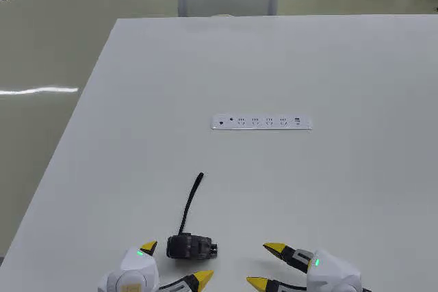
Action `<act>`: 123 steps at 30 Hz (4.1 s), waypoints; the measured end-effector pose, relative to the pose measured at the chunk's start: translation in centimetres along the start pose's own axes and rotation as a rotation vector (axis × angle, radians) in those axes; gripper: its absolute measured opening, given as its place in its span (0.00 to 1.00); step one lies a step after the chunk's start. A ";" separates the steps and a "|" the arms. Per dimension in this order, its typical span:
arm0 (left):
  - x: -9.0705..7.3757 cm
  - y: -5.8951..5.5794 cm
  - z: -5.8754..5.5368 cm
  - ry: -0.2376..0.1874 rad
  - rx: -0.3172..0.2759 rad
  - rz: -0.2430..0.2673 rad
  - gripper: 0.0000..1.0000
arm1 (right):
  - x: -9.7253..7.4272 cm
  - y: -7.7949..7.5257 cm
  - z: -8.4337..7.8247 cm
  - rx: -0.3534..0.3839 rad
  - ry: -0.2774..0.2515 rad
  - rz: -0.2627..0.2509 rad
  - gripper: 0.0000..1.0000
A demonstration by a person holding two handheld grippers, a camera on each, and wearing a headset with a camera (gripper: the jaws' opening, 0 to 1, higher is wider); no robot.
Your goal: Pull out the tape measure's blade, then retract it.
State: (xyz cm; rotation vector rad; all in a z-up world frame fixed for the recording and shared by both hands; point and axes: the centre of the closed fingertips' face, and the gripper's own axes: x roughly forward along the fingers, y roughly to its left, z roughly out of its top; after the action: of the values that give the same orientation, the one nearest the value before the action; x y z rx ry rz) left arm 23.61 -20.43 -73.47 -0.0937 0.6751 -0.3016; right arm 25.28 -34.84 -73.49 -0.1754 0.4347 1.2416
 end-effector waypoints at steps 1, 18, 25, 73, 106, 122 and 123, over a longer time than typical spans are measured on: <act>-0.1 0.0 0.0 -0.001 0.002 -0.003 0.83 | -0.1 0.0 -0.1 0.003 0.000 -0.002 0.44; -2.2 -0.3 -0.9 -0.009 0.031 -0.061 0.82 | -2.5 1.0 -0.4 0.017 0.019 -0.058 0.49; -3.2 -0.2 -1.7 -0.001 0.041 -0.072 0.82 | -3.3 1.2 -0.7 0.020 0.017 -0.070 0.50; -8.2 1.5 -4.7 -0.022 0.028 -0.085 0.86 | -7.5 4.0 -1.5 0.073 0.008 -0.158 0.64; -10.4 1.8 -6.3 -0.022 -0.009 -0.082 0.90 | -9.3 5.0 -1.8 0.102 -0.017 -0.199 0.77; -10.8 1.7 -6.5 -0.020 -0.007 -0.080 0.94 | -10.1 5.5 -2.5 0.114 -0.011 -0.203 0.80; -10.8 1.7 -6.6 -0.020 -0.005 -0.081 0.94 | -10.2 5.5 -2.5 0.115 -0.011 -0.204 0.80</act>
State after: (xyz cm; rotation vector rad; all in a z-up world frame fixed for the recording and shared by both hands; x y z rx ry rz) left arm 11.90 -15.46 -72.44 -0.1288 0.6531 -0.3763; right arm 16.94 -42.88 -71.02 -0.1121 0.4651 1.0139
